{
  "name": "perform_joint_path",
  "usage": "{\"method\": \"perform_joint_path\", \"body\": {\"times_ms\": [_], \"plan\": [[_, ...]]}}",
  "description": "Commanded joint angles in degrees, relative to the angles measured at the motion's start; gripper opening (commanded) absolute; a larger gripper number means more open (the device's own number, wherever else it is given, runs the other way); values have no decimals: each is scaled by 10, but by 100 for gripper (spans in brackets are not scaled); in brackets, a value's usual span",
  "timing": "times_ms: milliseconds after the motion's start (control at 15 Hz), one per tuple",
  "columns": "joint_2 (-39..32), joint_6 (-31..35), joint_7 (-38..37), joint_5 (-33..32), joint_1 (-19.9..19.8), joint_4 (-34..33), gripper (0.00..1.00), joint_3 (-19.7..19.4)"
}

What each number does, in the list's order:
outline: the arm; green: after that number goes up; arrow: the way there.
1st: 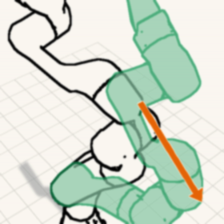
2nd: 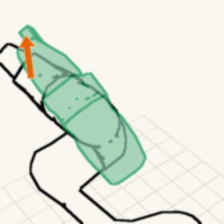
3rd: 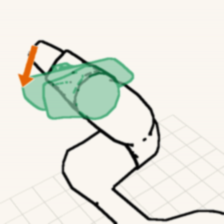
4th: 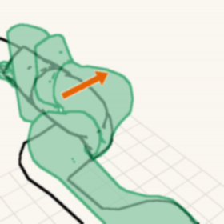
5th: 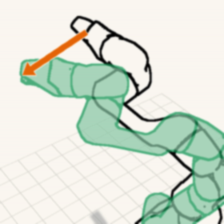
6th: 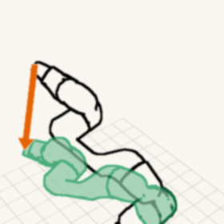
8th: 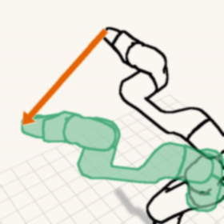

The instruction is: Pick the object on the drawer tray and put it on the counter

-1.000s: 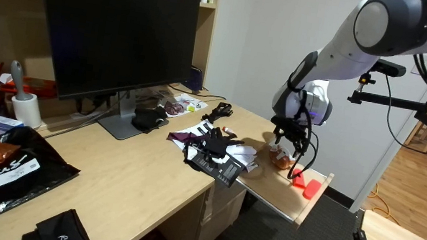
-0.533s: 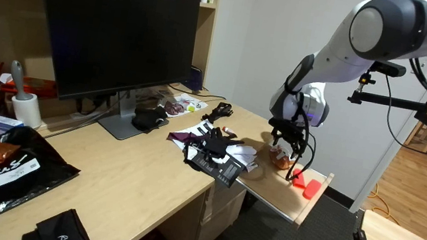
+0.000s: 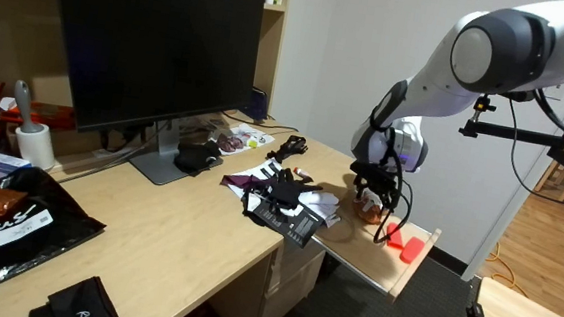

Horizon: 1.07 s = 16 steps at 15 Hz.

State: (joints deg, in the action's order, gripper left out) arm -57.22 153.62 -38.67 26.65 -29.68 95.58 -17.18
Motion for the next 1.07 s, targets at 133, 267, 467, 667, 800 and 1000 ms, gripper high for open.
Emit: {"method": "perform_joint_path", "body": {"times_ms": [133, 267, 467, 667, 800, 1000], "plan": [[-16, -25, 5, -5, 0, -29, 67, -2], [-14, -27, 10, -4, -2, -28, 53, 1], [-8, -25, 16, -1, -5, -20, 34, 7], [6, -30, 27, 4, -11, -8, 16, 14], [29, -56, 45, 2, -19, 7, 9, 20], [93, -115, 99, 10, -36, 51, 8, 26]]}}
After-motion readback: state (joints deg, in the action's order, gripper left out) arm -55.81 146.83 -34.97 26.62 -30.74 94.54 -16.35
